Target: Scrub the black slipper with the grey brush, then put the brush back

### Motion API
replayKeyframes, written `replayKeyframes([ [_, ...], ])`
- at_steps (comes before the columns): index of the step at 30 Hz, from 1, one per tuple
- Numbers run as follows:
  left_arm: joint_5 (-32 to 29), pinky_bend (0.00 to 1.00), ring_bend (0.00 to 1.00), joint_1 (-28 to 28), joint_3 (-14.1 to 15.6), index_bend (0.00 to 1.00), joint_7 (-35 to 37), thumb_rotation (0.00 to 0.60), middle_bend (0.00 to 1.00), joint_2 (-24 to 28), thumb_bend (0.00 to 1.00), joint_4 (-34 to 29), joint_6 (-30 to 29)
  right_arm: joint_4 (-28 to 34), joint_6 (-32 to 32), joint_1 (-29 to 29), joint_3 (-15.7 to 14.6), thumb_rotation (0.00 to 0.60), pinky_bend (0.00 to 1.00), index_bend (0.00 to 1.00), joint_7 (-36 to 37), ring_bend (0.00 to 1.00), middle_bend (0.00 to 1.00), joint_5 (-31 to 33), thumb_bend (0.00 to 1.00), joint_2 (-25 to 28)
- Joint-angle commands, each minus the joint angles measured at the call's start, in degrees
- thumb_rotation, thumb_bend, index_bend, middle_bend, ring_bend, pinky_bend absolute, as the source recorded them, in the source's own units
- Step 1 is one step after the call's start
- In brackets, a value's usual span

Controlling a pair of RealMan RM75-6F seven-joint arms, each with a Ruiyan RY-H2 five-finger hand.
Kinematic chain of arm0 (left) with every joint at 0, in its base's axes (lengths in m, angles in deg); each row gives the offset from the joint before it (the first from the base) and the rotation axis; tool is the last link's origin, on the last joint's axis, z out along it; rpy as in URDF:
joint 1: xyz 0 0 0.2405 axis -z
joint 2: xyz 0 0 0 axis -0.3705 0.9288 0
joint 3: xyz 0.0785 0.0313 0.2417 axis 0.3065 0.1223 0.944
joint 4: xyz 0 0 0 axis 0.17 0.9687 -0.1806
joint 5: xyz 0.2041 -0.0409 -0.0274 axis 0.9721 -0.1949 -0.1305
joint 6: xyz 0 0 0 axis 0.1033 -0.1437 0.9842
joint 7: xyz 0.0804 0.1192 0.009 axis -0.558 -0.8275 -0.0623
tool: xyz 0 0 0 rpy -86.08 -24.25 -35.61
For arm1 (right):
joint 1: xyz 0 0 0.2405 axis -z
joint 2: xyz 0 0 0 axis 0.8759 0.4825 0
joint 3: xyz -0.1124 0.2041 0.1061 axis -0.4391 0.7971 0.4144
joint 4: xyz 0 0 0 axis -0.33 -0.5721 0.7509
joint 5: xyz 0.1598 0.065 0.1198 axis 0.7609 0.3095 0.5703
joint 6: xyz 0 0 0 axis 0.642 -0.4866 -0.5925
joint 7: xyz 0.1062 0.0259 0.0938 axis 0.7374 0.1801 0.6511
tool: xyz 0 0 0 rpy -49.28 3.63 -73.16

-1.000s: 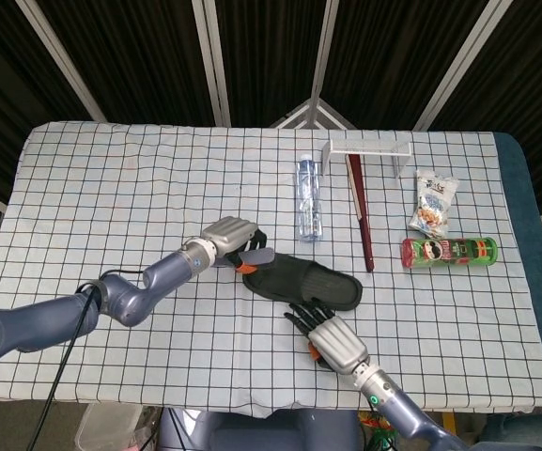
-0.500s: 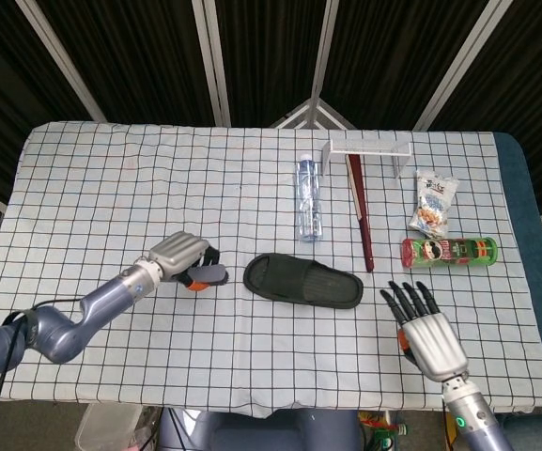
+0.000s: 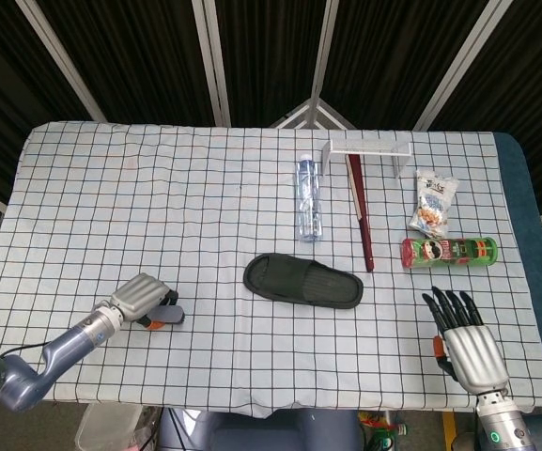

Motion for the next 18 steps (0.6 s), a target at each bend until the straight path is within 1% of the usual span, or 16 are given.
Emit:
replayKeyframes([
  [1, 0.1, 0.65, 0.48, -0.7, -0.5, 0.64, -1.4, 0.600, 0.63, -1.2, 0.55, 1.2, -0.9, -0.3, -0.4, 0.2, 0.3, 0.600, 0.00, 0.00, 0.3, 0.00, 0.00, 0.1, 0.71, -0.1],
  [3, 0.0, 0.61, 0.43, -0.8, -0.9, 0.57, -2.3, 0.600, 0.59, -1.7, 0.43, 1.7, -1.2, -0.6, -0.7, 0.3, 0.5, 0.599, 0.00, 0.00, 0.6, 0.00, 0.00, 0.2, 0.71, -0.1],
  [4, -0.1, 0.60, 0.41, -0.8, -1.1, 0.53, -2.8, 0.600, 0.57, -1.8, 0.39, 1.8, -1.2, -0.7, -0.8, 0.3, 0.6, 0.599, 0.00, 0.00, 0.7, 0.00, 0.00, 0.2, 0.71, -0.1],
  [6, -0.4, 0.55, 0.35, -0.9, -1.4, 0.42, -3.8, 0.600, 0.50, -1.9, 0.30, 1.8, -1.1, -0.8, -0.9, 0.4, 0.8, 0.600, 0.00, 0.00, 0.9, 0.00, 0.00, 0.2, 0.71, -0.1],
  [8, -0.8, 0.49, 0.27, -1.1, -1.6, 0.24, -4.3, 0.600, 0.37, -2.0, 0.20, 1.7, -1.1, -1.0, -1.1, 0.5, 1.0, 0.600, 0.00, 0.00, 1.2, 0.00, 0.00, 0.2, 0.71, -0.1],
  [9, -1.0, 0.47, 0.24, -1.2, -1.7, 0.19, -4.6, 0.600, 0.32, -2.0, 0.17, 1.4, -1.0, -1.1, -1.3, 0.6, 1.0, 0.600, 0.00, 0.00, 1.2, 0.00, 0.00, 0.2, 0.71, -0.1],
  [11, -1.6, 0.42, 0.18, -1.1, -1.7, 0.09, -4.9, 0.600, 0.20, -1.5, 0.11, 0.6, -0.1, -1.1, -1.6, 0.6, 1.1, 0.600, 0.00, 0.00, 1.3, 0.00, 0.00, 0.1, 0.71, 0.0],
  [14, -2.6, 0.37, 0.10, -1.2, -2.0, 0.01, -4.8, 0.600, 0.08, -0.4, 0.06, -1.4, 0.5, -1.0, -1.9, 0.7, 1.3, 0.600, 0.00, 0.00, 1.5, 0.00, 0.00, 0.0, 0.71, 0.1],
  [18, -2.1, 0.30, 0.02, -2.0, -2.2, 0.00, -3.9, 0.600, 0.01, 2.0, 0.03, -4.7, -1.1, -1.0, -1.9, 1.0, 1.4, 0.599, 0.00, 0.00, 1.7, 0.00, 0.00, -0.5, 0.71, 0.3],
])
